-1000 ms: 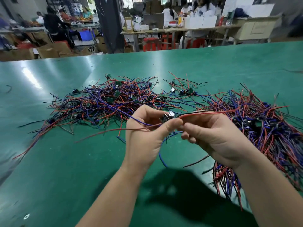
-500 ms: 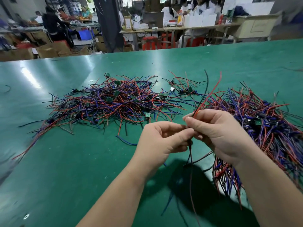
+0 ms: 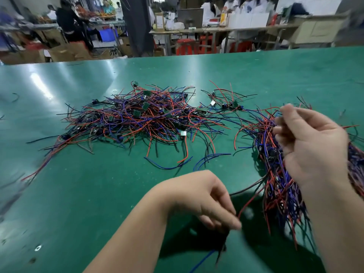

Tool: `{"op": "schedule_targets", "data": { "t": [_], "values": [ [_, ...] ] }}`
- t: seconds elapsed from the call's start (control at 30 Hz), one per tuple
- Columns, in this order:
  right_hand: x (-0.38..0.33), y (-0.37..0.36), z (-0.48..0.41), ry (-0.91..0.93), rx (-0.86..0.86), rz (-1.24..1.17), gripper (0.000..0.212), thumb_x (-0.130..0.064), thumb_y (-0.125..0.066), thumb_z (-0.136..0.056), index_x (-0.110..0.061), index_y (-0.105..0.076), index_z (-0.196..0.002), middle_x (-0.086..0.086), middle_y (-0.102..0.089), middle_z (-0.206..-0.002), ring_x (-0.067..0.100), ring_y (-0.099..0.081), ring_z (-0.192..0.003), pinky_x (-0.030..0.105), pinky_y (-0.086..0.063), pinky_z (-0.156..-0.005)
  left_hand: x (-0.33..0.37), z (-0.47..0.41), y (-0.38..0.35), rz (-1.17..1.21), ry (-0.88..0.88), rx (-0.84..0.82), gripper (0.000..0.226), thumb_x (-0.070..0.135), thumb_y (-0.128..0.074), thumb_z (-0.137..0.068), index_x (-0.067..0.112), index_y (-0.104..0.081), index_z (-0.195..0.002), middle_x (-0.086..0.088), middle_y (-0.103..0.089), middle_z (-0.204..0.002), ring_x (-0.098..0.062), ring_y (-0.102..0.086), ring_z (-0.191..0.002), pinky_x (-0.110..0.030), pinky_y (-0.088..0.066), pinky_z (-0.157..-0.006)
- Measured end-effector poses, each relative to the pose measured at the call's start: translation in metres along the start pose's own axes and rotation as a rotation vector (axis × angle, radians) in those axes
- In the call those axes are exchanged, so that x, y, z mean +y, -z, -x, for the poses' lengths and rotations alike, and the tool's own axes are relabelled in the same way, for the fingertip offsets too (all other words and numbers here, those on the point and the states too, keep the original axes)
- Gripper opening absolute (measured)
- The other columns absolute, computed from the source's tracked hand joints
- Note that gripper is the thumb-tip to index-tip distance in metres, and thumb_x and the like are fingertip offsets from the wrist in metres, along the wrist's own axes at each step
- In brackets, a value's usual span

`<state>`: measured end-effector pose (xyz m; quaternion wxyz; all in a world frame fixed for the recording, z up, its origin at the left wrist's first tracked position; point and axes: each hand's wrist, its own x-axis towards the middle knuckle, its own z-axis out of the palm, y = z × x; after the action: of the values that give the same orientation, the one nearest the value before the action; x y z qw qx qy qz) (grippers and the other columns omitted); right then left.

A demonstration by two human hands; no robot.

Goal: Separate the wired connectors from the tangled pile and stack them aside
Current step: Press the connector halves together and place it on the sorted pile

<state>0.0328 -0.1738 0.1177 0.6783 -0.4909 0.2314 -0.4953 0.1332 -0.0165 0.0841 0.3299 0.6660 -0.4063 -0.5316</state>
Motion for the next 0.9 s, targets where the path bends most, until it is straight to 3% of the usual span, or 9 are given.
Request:
{"op": "schedule_targets", "data": {
  "t": [0.17, 0.27, 0.4, 0.5, 0.57, 0.67, 0.73, 0.8, 0.9],
  "values": [
    [0.006, 0.003, -0.003, 0.313, 0.199, 0.115, 0.015, -0.011, -0.057, -0.088, -0.026, -0.06, -0.087, -0.005, -0.06, -0.083, 0.008, -0.056, -0.074, 0.022, -0.044, -0.071, 0.007, -0.002, 0.011, 0.301, -0.151, 0.366, 0.007, 0.01, -0.074, -0.08, 0.009, -0.068, -0.077, -0.006, -0.07, -0.063, -0.008, -0.065, -0.055, -0.019, -0.055, -0.056],
    [0.01, -0.002, 0.006, 0.495, 0.131, 0.306, 0.027, -0.002, -0.055, -0.08, -0.027, -0.058, -0.09, 0.011, -0.06, -0.094, 0.012, -0.054, -0.082, 0.021, -0.042, -0.072, 0.008, -0.004, 0.02, 0.459, -0.188, 0.637, 0.011, 0.015, -0.074, -0.08, 0.007, -0.066, -0.082, -0.005, -0.07, -0.066, -0.009, -0.067, -0.056, -0.019, -0.054, -0.052],
    [0.015, -0.007, 0.017, 0.481, -0.196, 0.515, 0.021, -0.01, -0.061, -0.08, -0.026, -0.064, -0.093, 0.012, -0.064, -0.091, 0.012, -0.058, -0.074, 0.021, -0.046, -0.066, 0.008, -0.005, 0.025, 0.603, -0.244, 0.822, 0.016, 0.019, -0.075, -0.077, 0.008, -0.065, -0.081, -0.004, -0.071, -0.069, -0.012, -0.066, -0.053, -0.019, -0.052, -0.048],
    [0.021, -0.011, 0.025, 0.287, -0.583, 0.731, 0.03, -0.033, -0.076, -0.074, -0.029, -0.069, -0.103, -0.009, -0.067, -0.082, 0.003, -0.057, -0.061, 0.018, -0.045, -0.061, 0.01, -0.005, 0.02, 0.582, -0.301, 0.735, 0.03, 0.032, -0.076, -0.059, 0.008, -0.068, -0.075, -0.007, -0.069, -0.066, -0.011, -0.063, -0.051, -0.02, -0.052, -0.049],
    [0.025, -0.012, 0.03, 0.333, -0.665, 0.849, 0.032, -0.03, -0.081, -0.072, -0.026, -0.072, -0.103, -0.013, -0.07, -0.085, -0.001, -0.061, -0.067, 0.02, -0.049, -0.067, 0.011, -0.005, 0.014, 0.527, -0.333, 0.649, 0.03, 0.034, -0.073, -0.058, 0.007, -0.068, -0.071, -0.005, -0.065, -0.059, -0.009, -0.059, -0.049, -0.021, -0.053, -0.05],
    [0.022, -0.014, 0.032, 0.395, -0.638, 0.827, 0.025, -0.022, -0.08, -0.073, -0.025, -0.075, -0.097, -0.019, -0.069, -0.082, -0.01, -0.059, -0.071, 0.015, -0.048, -0.072, 0.013, -0.003, 0.011, 0.48, -0.384, 0.598, 0.025, 0.034, -0.066, -0.069, 0.009, -0.068, -0.067, -0.001, -0.064, -0.054, -0.007, -0.058, -0.046, -0.021, -0.053, -0.049],
    [0.02, -0.013, 0.029, 0.403, -0.559, 0.815, 0.028, -0.022, -0.078, -0.075, -0.024, -0.075, -0.102, -0.016, -0.071, -0.087, -0.008, -0.062, -0.074, 0.02, -0.051, -0.076, 0.015, -0.003, 0.013, 0.489, -0.401, 0.659, 0.03, 0.04, -0.062, -0.075, 0.011, -0.069, -0.068, -0.003, -0.068, -0.059, -0.008, -0.058, -0.044, -0.019, -0.049, -0.044],
    [0.015, -0.01, 0.023, 0.443, -0.406, 0.798, 0.031, -0.027, -0.075, -0.075, -0.023, -0.074, -0.106, -0.01, -0.073, -0.092, 0.0, -0.067, -0.08, 0.031, -0.056, -0.081, 0.011, -0.004, 0.019, 0.334, -0.382, 0.887, 0.031, 0.041, -0.062, -0.085, 0.015, -0.07, -0.07, -0.001, -0.072, -0.064, -0.005, -0.053, -0.04, -0.016, -0.042, -0.041],
    [0.001, 0.01, 0.001, 0.513, -0.087, 0.827, 0.033, -0.041, -0.069, -0.075, -0.033, -0.07, -0.106, -0.006, -0.074, -0.086, 0.008, -0.07, -0.078, 0.041, -0.057, -0.082, -0.004, -0.006, 0.035, -0.126, -0.279, 1.305, 0.021, 0.032, -0.063, -0.089, 0.022, -0.068, -0.072, 0.011, -0.069, -0.065, 0.003, -0.051, -0.047, -0.02, -0.039, -0.053]
  ]
}}
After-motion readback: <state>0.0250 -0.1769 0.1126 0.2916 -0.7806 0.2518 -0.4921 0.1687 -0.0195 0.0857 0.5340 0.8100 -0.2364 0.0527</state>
